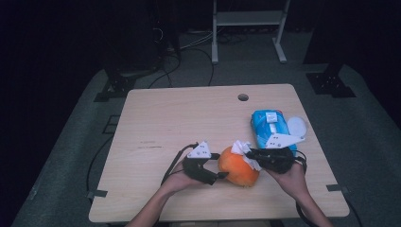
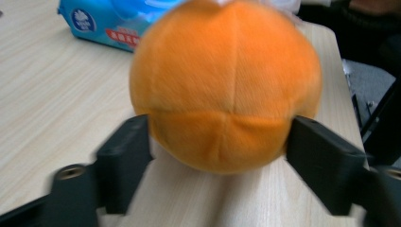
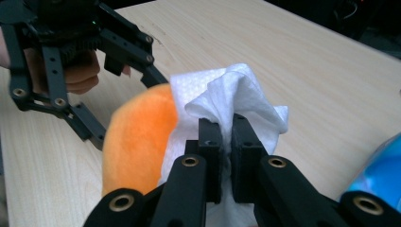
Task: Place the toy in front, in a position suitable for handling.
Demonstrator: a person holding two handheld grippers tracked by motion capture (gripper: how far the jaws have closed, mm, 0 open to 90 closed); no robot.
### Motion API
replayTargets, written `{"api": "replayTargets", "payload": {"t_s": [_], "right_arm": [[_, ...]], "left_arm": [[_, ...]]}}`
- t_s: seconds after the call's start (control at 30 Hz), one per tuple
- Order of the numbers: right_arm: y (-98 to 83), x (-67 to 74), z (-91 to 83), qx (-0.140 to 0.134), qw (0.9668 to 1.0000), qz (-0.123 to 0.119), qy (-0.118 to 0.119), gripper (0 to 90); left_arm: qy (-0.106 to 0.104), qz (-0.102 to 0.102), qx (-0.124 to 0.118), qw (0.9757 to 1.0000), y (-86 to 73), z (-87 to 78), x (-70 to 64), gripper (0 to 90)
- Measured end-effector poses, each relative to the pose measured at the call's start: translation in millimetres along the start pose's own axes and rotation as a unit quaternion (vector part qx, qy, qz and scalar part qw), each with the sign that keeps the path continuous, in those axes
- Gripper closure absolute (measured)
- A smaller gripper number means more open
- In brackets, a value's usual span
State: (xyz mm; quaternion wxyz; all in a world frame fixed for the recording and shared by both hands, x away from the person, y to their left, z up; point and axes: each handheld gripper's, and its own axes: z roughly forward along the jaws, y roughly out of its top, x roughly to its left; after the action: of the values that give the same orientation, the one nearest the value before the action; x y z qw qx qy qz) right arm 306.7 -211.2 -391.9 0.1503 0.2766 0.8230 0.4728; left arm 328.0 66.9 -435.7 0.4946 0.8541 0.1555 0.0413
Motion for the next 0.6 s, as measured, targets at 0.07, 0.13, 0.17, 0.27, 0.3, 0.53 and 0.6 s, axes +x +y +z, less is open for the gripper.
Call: {"api": "replayTargets", "payload": {"t_s": [0.07,0.13,0.17,0.27,0.3,0.53,0.6], "right_arm": [[-1.3,0.2,1.0,-0.003,1.0,0.006,0.004,84.3],[-1.3,3.4,5.3,-0.007,0.9999,0.004,0.011,84.3],[-1.3,3.4,5.3,-0.007,0.9999,0.004,0.011,84.3],[0.3,8.1,9.0,-0.001,0.9999,-0.002,0.014,84.3],[1.1,8.5,9.2,0.004,0.9999,-0.004,0.016,84.3],[13.7,29.1,14.2,0.006,0.999,-0.031,0.03,84.6],[16.4,32.9,17.0,0.005,0.9986,-0.036,0.038,84.5]], "left_arm": [[0.002,-0.009,-0.016,0.9998,3.9,-4.4,0.8,18.2],[0.006,-0.013,-0.027,0.9995,8.0,-7.2,-0.3,15.4],[0.002,-0.01,-0.03,0.9995,9.3,-7.0,-1.7,15.4],[-0.004,-0.01,-0.015,0.9998,4.0,-1.6,-2.9,25.5],[-0.005,-0.009,-0.011,0.9999,3.2,-1.5,-2.9,28.5],[0.009,0.035,0.006,0.9993,8.3,-3.6,-12.8,33.6],[0.01,0.041,0.008,0.9991,8.8,-3.5,-13.5,33.7]]}}
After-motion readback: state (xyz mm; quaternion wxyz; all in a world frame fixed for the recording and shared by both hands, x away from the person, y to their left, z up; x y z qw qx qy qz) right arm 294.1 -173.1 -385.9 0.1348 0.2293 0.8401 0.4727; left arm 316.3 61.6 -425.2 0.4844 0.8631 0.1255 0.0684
